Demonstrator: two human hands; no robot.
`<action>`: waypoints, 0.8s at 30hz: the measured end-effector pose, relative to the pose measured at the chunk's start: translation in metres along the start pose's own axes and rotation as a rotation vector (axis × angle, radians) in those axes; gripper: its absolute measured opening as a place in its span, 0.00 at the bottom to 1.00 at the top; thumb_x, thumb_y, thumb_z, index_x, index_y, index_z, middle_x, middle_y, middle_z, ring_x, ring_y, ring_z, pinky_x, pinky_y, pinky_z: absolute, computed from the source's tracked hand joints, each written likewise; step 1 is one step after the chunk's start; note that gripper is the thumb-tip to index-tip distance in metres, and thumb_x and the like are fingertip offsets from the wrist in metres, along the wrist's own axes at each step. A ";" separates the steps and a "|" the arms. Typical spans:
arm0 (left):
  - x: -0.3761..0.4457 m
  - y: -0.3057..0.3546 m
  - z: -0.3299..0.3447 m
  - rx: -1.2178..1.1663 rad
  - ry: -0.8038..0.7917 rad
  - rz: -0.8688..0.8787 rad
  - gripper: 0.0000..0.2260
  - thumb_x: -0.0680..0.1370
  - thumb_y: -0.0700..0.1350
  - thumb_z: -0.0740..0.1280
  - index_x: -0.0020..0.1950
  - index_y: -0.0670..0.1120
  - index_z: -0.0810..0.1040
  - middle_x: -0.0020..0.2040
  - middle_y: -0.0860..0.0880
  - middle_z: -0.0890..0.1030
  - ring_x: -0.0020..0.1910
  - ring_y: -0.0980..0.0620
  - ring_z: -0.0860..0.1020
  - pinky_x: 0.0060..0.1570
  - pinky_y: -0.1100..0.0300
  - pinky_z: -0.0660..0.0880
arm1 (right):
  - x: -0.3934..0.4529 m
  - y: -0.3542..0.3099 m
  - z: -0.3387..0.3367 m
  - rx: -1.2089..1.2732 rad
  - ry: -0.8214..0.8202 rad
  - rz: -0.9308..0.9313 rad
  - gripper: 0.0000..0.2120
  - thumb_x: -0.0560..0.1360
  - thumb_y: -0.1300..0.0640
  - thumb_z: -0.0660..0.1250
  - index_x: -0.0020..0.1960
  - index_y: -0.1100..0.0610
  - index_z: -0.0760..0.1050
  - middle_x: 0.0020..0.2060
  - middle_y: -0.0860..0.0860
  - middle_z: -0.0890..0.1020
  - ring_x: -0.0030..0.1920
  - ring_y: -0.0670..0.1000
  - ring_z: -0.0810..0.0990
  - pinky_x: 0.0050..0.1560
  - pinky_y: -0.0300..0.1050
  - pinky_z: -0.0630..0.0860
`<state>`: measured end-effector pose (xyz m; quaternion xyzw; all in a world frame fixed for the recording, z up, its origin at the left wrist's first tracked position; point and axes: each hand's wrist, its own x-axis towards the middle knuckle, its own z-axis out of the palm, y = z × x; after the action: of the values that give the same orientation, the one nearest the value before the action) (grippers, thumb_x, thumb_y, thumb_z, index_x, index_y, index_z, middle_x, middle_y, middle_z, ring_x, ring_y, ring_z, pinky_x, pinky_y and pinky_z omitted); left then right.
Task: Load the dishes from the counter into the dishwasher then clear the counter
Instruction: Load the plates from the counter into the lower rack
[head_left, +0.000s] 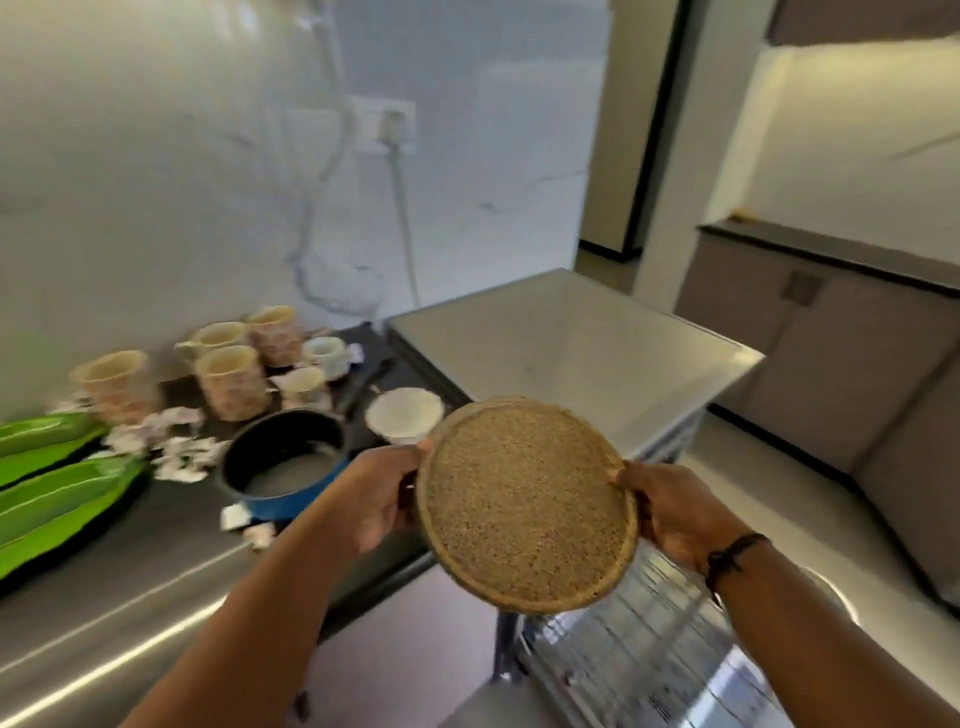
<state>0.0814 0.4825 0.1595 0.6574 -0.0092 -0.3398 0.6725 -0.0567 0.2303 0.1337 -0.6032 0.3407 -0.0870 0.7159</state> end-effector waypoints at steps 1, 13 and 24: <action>0.013 -0.003 0.029 0.023 -0.036 -0.006 0.09 0.79 0.44 0.64 0.54 0.41 0.80 0.44 0.43 0.81 0.41 0.47 0.78 0.41 0.54 0.75 | 0.002 0.006 -0.031 0.038 0.037 0.024 0.08 0.77 0.66 0.62 0.52 0.69 0.77 0.40 0.62 0.83 0.38 0.59 0.82 0.43 0.52 0.82; 0.166 -0.139 0.376 0.377 -0.261 -0.120 0.08 0.80 0.45 0.65 0.57 0.47 0.78 0.46 0.45 0.82 0.39 0.49 0.79 0.31 0.61 0.75 | 0.051 0.120 -0.360 -0.064 0.479 0.258 0.04 0.76 0.63 0.67 0.48 0.61 0.81 0.41 0.60 0.82 0.40 0.57 0.80 0.49 0.51 0.80; 0.247 -0.281 0.411 1.187 -0.707 0.315 0.04 0.79 0.46 0.66 0.51 0.50 0.80 0.40 0.55 0.81 0.37 0.57 0.78 0.37 0.57 0.76 | 0.055 0.246 -0.388 -0.260 0.749 0.541 0.09 0.69 0.68 0.66 0.35 0.58 0.79 0.28 0.52 0.78 0.32 0.52 0.74 0.36 0.43 0.69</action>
<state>-0.0426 0.0329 -0.1426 0.7541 -0.5055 -0.3694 0.1985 -0.3162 -0.0478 -0.1300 -0.5044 0.7280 -0.0657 0.4596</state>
